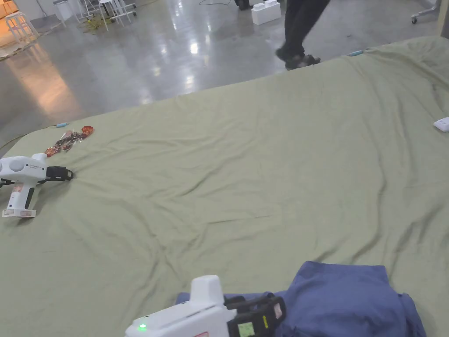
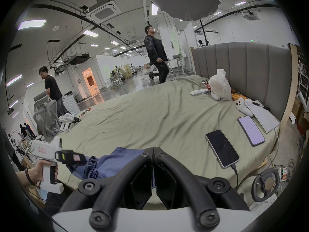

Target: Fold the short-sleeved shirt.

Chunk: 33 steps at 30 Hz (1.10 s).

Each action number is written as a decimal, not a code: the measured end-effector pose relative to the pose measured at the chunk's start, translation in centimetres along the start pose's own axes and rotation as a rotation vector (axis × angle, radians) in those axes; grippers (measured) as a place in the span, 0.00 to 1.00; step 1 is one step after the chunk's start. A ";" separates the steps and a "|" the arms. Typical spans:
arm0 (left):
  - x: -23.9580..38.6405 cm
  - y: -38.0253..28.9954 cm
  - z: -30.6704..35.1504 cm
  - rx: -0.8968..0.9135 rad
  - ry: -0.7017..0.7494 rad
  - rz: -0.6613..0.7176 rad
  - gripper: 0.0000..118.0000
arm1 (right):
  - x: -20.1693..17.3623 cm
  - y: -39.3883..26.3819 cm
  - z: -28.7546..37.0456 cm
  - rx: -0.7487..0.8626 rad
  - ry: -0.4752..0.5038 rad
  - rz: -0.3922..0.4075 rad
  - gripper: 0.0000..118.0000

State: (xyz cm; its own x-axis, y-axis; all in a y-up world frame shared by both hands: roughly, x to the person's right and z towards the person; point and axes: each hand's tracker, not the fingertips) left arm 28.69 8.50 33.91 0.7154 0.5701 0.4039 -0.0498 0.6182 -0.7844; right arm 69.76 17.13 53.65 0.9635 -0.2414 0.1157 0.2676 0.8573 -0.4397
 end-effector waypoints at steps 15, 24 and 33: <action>-3.5 -4.5 -5.9 -0.042 0.035 0.285 0.00 | -0.4 -0.8 0.0 -0.024 0.020 -0.036 0.00; -6.9 -1.2 2.9 0.124 0.014 0.343 0.35 | -0.9 -0.7 -0.9 -0.038 0.041 -0.037 0.00; -17.6 -0.6 9.4 0.165 0.080 0.629 0.70 | -1.5 -1.1 -2.0 -0.062 0.071 -0.046 0.00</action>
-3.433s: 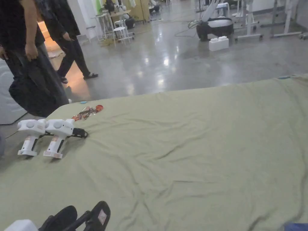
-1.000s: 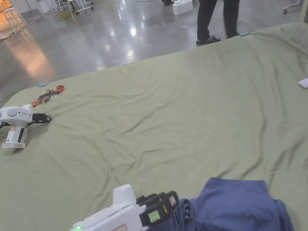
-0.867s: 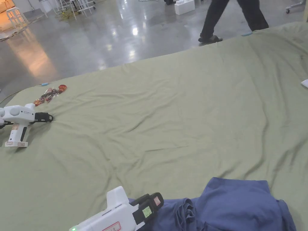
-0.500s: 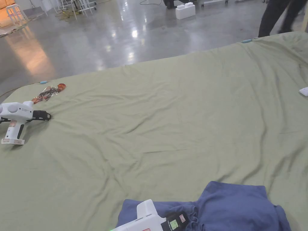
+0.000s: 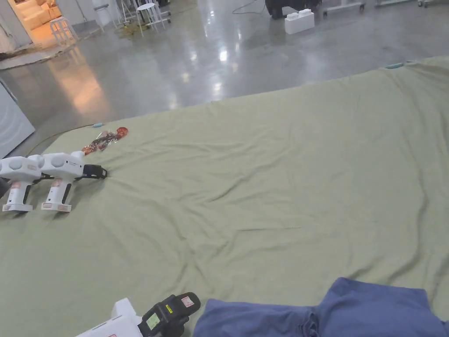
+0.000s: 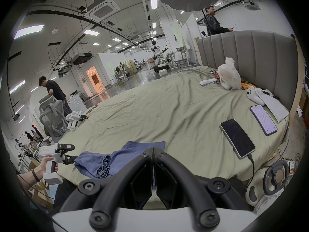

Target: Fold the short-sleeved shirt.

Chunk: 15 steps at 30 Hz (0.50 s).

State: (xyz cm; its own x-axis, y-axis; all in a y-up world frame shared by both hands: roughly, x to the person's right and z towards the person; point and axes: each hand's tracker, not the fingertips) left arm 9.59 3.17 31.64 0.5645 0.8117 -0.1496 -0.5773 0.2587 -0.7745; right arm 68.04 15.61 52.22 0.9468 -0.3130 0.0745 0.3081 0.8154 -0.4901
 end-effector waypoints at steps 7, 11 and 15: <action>-0.8 -4.1 -5.2 -0.089 -0.084 0.137 0.30 | -0.2 -0.1 0.5 -0.012 -0.012 0.011 0.00; -1.1 -4.0 -3.4 -0.022 -0.083 0.155 0.14 | 0.1 0.1 0.9 -0.013 -0.026 0.022 0.00; -0.7 -2.4 0.7 0.069 -0.109 0.091 0.12 | 0.5 0.0 0.6 -0.015 -0.028 0.009 0.00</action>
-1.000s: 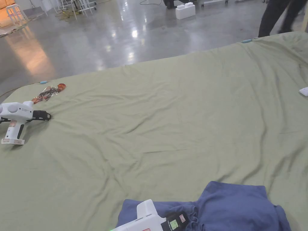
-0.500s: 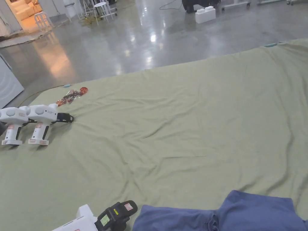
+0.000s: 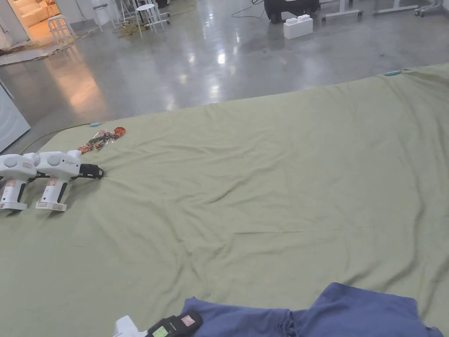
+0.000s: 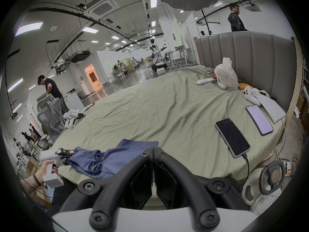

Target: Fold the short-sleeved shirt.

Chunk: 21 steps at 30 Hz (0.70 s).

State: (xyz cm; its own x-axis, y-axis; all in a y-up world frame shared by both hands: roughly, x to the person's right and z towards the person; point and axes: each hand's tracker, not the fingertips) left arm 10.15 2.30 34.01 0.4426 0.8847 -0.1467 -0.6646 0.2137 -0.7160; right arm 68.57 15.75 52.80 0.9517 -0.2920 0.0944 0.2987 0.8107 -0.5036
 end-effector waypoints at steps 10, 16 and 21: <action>11.8 0.7 5.8 0.097 0.127 -0.486 0.12 | 0.0 -0.3 -1.1 0.007 0.037 -0.023 0.00; 17.4 -7.4 -4.4 -0.115 0.083 -0.633 0.12 | 0.3 -0.7 -0.1 0.014 0.023 -0.038 0.00; 17.4 -14.5 -12.7 -0.307 0.150 -0.791 0.12 | 0.7 -2.3 1.1 0.006 0.035 -0.100 0.00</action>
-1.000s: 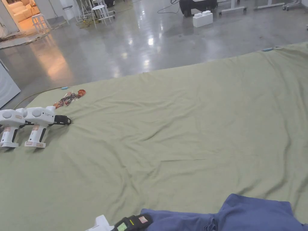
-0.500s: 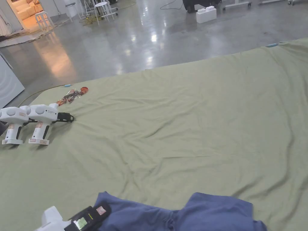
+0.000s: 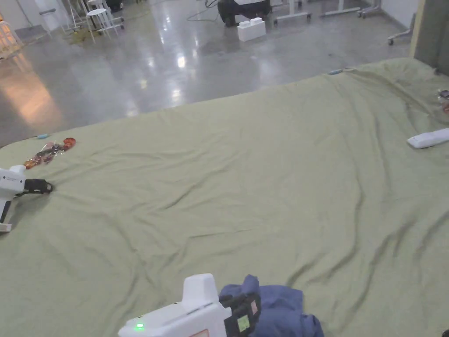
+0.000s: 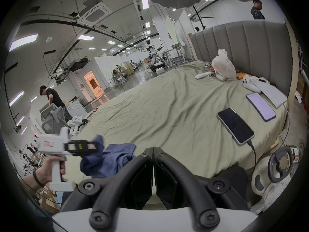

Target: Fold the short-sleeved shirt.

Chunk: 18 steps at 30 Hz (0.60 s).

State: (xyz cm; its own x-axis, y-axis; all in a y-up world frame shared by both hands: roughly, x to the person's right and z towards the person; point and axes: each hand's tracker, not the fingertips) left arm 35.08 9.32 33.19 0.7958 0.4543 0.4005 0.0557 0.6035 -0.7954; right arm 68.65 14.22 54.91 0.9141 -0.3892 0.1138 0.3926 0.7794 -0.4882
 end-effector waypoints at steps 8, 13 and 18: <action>0.9 -0.1 -2.1 -0.009 -0.167 0.094 0.69 | 1.6 -1.5 0.3 -0.028 -0.020 -0.020 0.00; -1.4 1.0 1.6 0.140 -0.082 0.167 0.33 | 2.8 -1.7 0.0 -0.027 -0.026 -0.033 0.00; -3.0 -0.7 -0.7 0.029 -0.110 0.216 0.03 | 3.6 -2.1 -0.1 -0.026 -0.031 -0.059 0.00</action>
State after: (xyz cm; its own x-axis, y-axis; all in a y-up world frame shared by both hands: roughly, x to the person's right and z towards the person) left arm 33.10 7.10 32.26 0.7168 0.6425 0.2710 -0.1271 0.5025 -0.8552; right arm 71.10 11.13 56.31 0.8923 -0.4184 0.1696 0.4435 0.7423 -0.5022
